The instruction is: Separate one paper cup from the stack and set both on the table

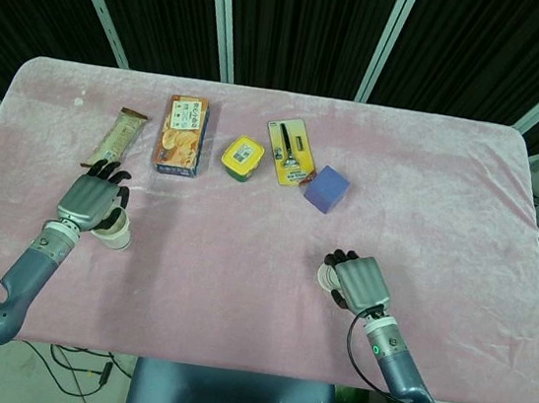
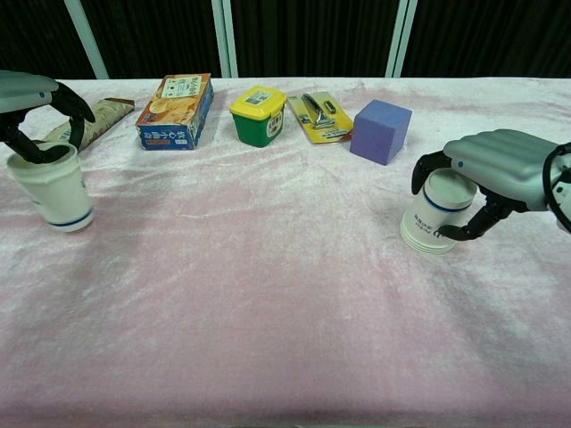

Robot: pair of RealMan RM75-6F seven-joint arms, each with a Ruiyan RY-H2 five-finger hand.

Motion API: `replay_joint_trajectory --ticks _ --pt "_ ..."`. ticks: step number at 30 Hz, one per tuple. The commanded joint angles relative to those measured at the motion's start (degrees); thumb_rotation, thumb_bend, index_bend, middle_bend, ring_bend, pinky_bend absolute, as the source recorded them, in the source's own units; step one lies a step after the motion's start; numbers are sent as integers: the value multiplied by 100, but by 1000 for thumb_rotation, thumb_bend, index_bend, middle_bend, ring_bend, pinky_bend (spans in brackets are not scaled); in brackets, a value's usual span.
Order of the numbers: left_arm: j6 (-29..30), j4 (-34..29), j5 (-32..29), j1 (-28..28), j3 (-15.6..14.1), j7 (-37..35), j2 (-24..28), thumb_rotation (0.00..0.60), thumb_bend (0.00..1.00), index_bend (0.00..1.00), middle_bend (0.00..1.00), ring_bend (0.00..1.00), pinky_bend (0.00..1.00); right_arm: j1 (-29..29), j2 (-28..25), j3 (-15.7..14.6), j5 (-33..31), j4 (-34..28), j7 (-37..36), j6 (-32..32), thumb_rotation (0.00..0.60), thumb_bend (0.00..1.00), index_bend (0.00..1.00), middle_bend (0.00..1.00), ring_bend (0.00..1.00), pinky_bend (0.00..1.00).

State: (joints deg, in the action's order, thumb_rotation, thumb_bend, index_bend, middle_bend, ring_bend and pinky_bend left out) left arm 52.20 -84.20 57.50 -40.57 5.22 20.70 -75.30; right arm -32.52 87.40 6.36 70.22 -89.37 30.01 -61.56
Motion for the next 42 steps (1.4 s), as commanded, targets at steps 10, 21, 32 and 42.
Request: replay_joint_trajectory --ticks 10,21,32,42 --pt "45 19 109 25 -6 26 13 600 469 418 128 0 0 -82 -129 60 -305 -255 198 72 600 644 786 562 700 678" --pt "267 -453 222 132 205 -304 410 600 226 220 62 0 0 -212 -488 -31 -865 -704 461 416 600 248 456 270 477 548" --pt "365 -996 571 240 354 -808 931 600 193 173 17 0 0 -264 -719 186 -1103 -1098 78 362 600 48 28 0 159 298" --pt "1430 -1672 1642 945 161 -1306 1702 600 197 128 6 0 0 352 -2228 232 -609 -1554 -961 -148 600 45 18 0 150 269"
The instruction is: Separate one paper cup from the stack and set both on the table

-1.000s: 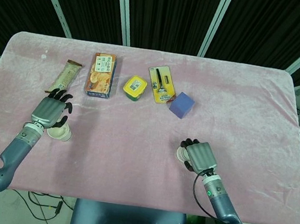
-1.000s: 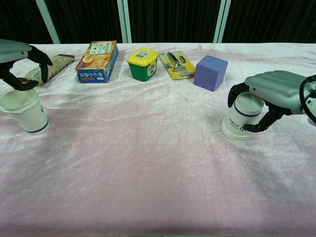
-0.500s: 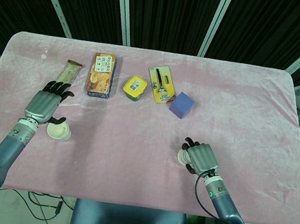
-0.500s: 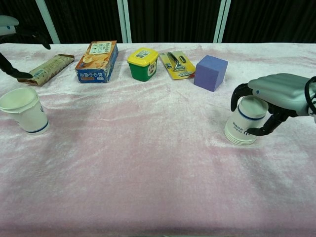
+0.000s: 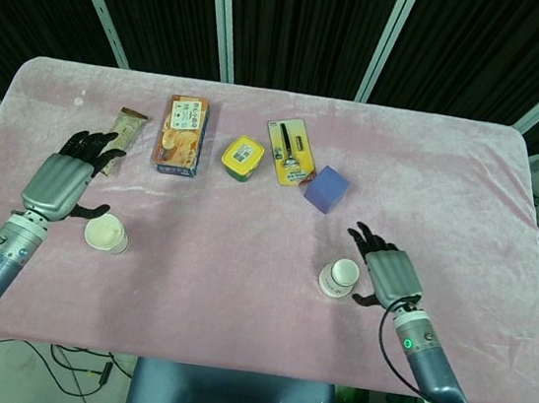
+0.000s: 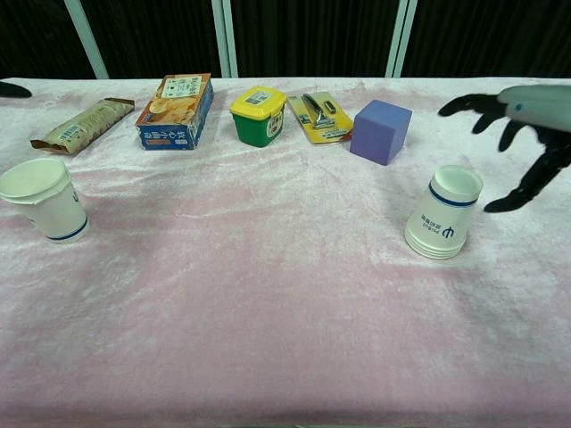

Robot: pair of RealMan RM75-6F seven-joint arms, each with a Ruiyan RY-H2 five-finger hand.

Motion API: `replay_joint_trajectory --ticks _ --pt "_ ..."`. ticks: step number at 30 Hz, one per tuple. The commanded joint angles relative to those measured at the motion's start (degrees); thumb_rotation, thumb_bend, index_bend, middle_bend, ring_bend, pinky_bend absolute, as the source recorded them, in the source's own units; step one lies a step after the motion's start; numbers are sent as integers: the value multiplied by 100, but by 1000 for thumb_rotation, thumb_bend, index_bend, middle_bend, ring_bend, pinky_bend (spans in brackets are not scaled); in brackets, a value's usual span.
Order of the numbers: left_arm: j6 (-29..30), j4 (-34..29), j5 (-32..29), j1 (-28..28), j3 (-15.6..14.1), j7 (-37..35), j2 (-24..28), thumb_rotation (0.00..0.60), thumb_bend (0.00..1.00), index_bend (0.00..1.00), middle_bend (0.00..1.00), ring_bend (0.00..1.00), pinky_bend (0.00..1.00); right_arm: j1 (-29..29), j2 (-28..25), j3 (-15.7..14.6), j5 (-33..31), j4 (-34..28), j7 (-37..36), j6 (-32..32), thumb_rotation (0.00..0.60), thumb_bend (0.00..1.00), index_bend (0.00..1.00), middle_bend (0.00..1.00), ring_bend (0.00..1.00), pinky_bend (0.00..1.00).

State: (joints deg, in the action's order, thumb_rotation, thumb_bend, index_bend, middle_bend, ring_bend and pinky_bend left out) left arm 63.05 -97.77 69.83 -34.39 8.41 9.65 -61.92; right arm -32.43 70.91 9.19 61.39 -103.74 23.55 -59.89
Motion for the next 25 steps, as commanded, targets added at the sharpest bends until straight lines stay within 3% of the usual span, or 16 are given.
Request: replay_joint_trajectory --ticks 1,8,15,19,25 --pt "499 -394 510 444 -207 -227 439 600 200 115 4 0 0 447 -704 -102 356 -58 -362 -422 600 45 18 0 151 268" --pt "1363 -550 1111 1233 -681 -289 638 600 201 132 5 0 0 1130 -1018 -430 1101 724 -1105 -1196 600 45 18 0 157 266" --pt "2194 23 1573 2151 -1212 -517 363 600 201 134 5 0 0 1738 -1097 -863 2000 1337 -1367 -1986 600 45 18 0 156 266" --pt "2462 534 1692 2391 -1215 -1044 75 600 201 138 5 0 0 2018 -1101 -961 2302 1376 -1607 -2408 600 46 18 0 155 259" --pt "2544 886 1779 2526 -1173 -1430 -80 600 201 140 5 0 0 2177 -1137 -958 2427 1423 -1789 -2551 600 46 18 0 155 252"
